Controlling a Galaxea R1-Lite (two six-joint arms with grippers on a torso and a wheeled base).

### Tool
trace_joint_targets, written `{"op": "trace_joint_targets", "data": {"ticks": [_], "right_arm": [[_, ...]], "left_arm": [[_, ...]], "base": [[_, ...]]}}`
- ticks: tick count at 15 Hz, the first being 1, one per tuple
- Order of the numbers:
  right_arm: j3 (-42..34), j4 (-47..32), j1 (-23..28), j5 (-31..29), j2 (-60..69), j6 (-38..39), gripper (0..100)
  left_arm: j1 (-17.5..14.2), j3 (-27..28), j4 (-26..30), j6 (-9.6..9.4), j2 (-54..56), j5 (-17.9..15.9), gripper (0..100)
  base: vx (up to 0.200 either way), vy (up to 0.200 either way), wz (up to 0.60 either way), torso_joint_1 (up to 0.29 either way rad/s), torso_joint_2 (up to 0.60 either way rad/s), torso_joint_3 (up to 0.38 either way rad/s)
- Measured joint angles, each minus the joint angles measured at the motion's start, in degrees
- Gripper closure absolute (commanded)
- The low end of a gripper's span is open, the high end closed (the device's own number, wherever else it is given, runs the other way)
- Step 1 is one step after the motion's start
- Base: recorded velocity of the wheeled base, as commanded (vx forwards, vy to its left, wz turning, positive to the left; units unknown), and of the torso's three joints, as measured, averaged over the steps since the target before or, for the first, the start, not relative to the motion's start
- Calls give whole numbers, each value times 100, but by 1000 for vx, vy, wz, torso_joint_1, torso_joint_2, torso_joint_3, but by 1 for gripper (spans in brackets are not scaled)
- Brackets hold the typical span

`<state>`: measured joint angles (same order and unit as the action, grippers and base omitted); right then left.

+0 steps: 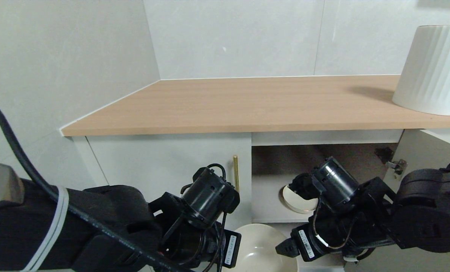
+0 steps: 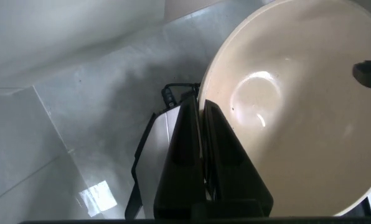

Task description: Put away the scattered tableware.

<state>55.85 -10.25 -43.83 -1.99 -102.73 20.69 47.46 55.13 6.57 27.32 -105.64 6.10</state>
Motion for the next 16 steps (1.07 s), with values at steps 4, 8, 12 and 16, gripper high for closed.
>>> {"op": "trace_joint_targets", "data": {"ticks": [4,8,12,16], "right_arm": [[0,0,0,13,-107,5,100],[2,32,-27,54,-138,2,100],[-15,22,-38,33,-149,0,100],[-15,13,-38,24,-151,-2,100]], "left_arm": [[35,-11,2,0,63,39,100],[72,-17,-30,2,82,61,100],[72,-20,-17,0,85,107,100],[72,-30,-11,0,83,140,100]], "base": [[0,0,0,0,0,0],[0,0,0,0,0,0],[0,0,0,0,0,0],[0,0,0,0,0,0]]}}
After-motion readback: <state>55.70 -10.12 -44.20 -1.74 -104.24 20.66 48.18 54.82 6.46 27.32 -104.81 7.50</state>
